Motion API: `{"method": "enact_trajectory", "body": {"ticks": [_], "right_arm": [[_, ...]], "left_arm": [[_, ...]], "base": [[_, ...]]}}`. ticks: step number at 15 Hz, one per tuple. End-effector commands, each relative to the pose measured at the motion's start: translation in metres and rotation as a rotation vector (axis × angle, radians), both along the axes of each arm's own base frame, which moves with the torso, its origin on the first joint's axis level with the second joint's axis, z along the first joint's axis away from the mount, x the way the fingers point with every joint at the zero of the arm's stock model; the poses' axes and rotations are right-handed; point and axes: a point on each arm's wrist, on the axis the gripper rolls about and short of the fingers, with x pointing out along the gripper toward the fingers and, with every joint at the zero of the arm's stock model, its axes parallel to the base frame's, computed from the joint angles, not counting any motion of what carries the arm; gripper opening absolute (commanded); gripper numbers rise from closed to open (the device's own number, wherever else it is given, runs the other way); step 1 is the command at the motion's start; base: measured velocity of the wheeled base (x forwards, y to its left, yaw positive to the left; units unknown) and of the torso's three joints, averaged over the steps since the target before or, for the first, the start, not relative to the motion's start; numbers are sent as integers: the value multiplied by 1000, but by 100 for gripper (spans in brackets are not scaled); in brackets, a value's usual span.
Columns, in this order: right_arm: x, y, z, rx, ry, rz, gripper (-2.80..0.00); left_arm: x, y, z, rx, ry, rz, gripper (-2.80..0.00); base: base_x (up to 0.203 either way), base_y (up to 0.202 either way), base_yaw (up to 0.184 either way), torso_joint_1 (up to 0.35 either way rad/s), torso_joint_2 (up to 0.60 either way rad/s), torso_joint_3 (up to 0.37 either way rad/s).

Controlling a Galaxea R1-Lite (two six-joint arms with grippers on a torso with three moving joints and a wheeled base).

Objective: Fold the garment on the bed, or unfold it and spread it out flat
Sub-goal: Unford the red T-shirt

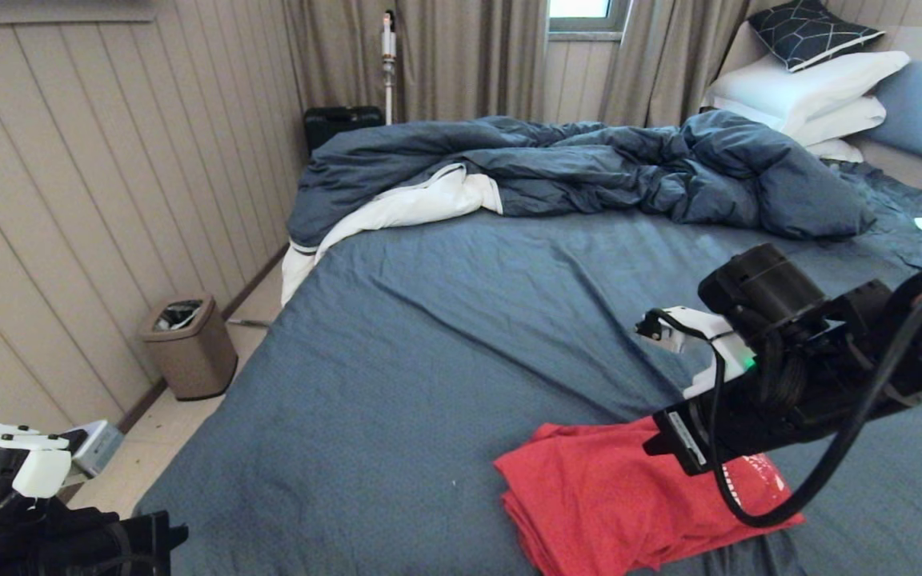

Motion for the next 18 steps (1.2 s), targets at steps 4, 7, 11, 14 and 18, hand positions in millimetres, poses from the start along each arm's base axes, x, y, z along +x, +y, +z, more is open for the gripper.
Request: {"method": "enact_trajectory", "body": {"ticks": [4,7,11,14,18], "right_arm": [[-40,-18,34,63,-124,-25,-280],[-103,-48,61,118,-290,-97,-280],[-214,-95,25,108,-511,-253,-280],[-262,-112,-53,48,-578,-413,-280],[-273,-111,-153,-22,-568,-618,-280]], "left_arm": [[-15,4,20,-30,-135,3,-280],[-58,16,41,-54,-275,-8,-280],[-135,37,26,-21,-409,16,-280],[-164,52,-22,183,-418,246,-280],[-178,49,-67,334,-346,460,-280]], "base": [[0,0,0,0,0,0],[0,0,0,0,0,0],[0,0,0,0,0,0],[0,0,0,0,0,0],[0,0,0,0,0,0]]}}
